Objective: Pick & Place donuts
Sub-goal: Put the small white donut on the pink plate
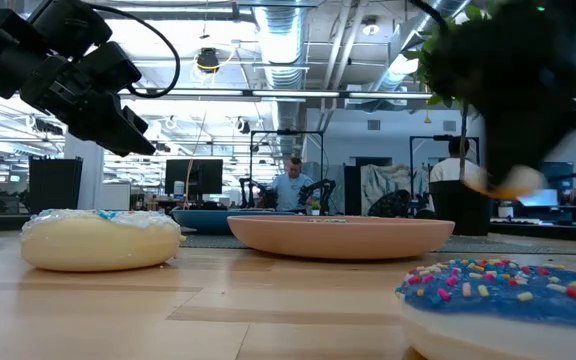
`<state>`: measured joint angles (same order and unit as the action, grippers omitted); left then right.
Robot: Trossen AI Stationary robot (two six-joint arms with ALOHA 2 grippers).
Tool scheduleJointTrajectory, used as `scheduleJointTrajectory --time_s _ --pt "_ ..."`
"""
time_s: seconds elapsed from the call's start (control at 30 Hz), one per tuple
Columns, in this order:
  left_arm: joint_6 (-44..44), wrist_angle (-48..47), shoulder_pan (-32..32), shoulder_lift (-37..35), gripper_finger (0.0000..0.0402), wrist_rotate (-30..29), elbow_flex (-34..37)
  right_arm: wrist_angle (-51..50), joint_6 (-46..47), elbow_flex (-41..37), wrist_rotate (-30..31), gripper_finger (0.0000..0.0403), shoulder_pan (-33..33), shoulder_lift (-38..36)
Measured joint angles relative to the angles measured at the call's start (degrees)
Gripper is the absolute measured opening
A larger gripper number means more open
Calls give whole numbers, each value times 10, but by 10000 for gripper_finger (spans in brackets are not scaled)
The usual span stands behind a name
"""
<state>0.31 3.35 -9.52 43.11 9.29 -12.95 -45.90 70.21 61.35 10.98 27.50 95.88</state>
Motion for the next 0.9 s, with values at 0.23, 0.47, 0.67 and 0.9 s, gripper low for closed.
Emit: scheduleJointTrajectory --time_s 0.23,0.47,0.67,0.9 --pt "-1 0 0 0 0 0 0 28 -122 54 39 181 -76 0" --pt "-1 -1 0 0 0 0 0 115 -213 59 -38 178 -154 66" --pt "-1 -1 0 1 0 9 0 56 -241 102 -66 177 -182 146" --pt "-6 -5 0 2 0 10 -1 43 -263 129 -64 180 -190 153"
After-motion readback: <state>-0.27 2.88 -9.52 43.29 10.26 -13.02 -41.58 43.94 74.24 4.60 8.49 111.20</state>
